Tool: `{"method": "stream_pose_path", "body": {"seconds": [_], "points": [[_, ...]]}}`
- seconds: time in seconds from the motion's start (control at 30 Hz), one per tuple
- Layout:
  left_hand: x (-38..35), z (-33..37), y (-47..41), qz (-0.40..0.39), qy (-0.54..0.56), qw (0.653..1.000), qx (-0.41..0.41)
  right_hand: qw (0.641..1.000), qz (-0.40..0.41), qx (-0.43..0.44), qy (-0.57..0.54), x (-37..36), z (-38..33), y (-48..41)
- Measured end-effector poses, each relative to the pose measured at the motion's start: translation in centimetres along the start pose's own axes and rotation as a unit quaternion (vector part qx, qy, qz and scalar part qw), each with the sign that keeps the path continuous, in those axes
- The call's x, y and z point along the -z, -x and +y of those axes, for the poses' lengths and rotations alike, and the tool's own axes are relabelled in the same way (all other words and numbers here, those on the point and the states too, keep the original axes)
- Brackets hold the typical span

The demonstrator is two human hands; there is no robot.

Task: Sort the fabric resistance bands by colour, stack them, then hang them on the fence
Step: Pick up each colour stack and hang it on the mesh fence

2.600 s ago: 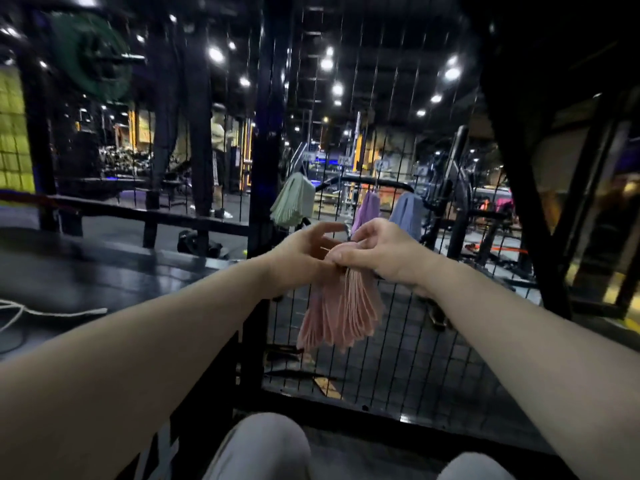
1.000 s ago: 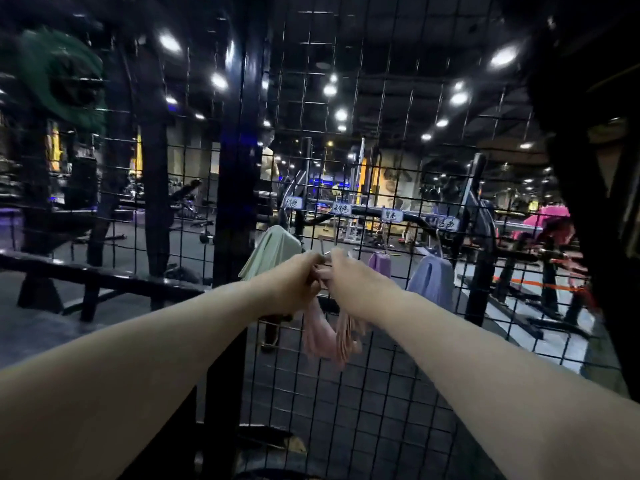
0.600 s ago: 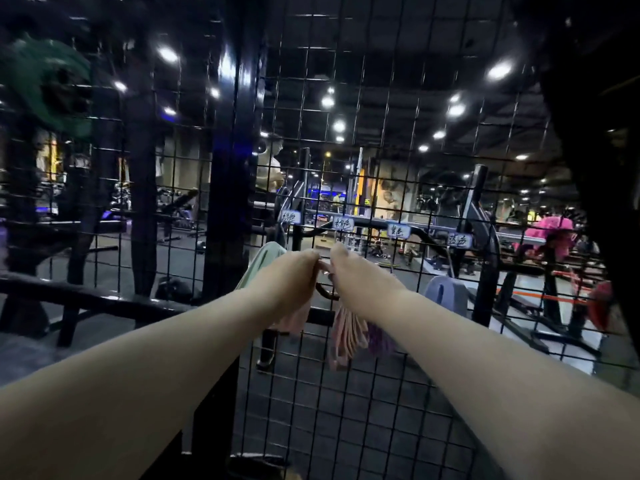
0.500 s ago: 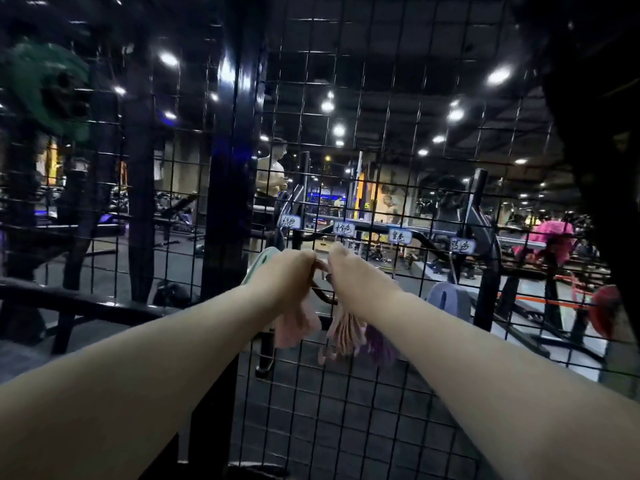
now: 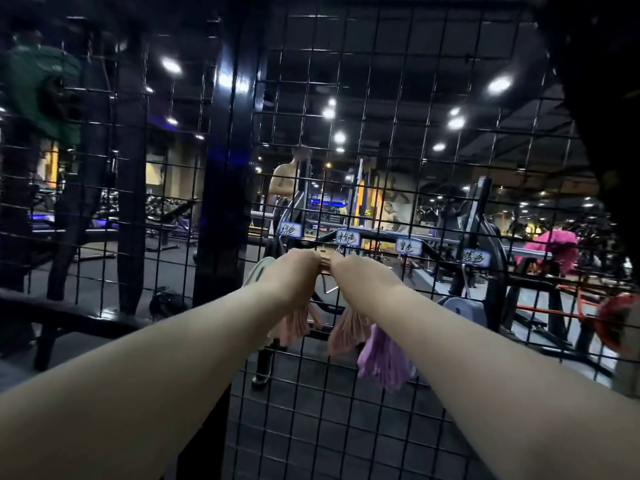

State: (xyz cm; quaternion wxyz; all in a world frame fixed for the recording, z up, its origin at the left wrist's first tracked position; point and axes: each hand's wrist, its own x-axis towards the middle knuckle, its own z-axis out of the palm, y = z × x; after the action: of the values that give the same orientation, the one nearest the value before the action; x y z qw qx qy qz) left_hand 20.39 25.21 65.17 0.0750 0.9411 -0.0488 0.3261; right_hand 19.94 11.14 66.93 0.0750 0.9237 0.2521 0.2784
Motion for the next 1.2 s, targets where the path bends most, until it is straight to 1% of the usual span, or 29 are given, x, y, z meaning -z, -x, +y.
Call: {"method": "stream_pose_path", "body": {"seconds": [0.1,0.2,0.33,0.43,0.5,0.63,0.77,0.93,1.2], "points": [[-0.5,0.4,-0.4,-0.023,0.001,1.000,0.002,1.000,-0.017,-0.015,-0.018,-0.7,0.0,-0.1],[-1.5,0.2,-0.9,-0.032,0.031,0.999,0.009,0.997,-0.035,-0.045,-0.045,-1.2,0.2,-0.3],[-2.0,-0.1,-1.6,-0.075,0.066,0.995,0.020,0.987,-0.073,-0.088,-0.114,-1.8,-0.1,-0.3],[-1.9,-0.2,-1.6,-0.102,0.068,0.992,0.012,0.977,-0.068,-0.112,-0.171,-2.5,0.0,-0.1],[-2.1,-0.3,-1.6,-0.096,0.066,0.993,0.005,0.970,-0.061,-0.123,-0.201,-2.9,-0.1,0.0],[-2.4,0.3,-1.4,-0.072,0.135,0.988,0.028,0.964,-0.040,-0.142,-0.221,-3.2,-0.2,0.2],[-2.1,0.9,-1.3,-0.076,0.195,0.977,0.040,0.961,-0.032,-0.162,-0.220,-3.3,-0.2,0.0],[-2.6,0.7,-0.8,-0.090,0.264,0.959,0.055,0.953,-0.045,-0.184,-0.238,-3.6,-0.4,-0.2],[-3.4,0.1,0.0,-0.089,0.324,0.941,0.028,0.948,-0.054,-0.175,-0.262,-3.7,-0.4,-0.3]]}}
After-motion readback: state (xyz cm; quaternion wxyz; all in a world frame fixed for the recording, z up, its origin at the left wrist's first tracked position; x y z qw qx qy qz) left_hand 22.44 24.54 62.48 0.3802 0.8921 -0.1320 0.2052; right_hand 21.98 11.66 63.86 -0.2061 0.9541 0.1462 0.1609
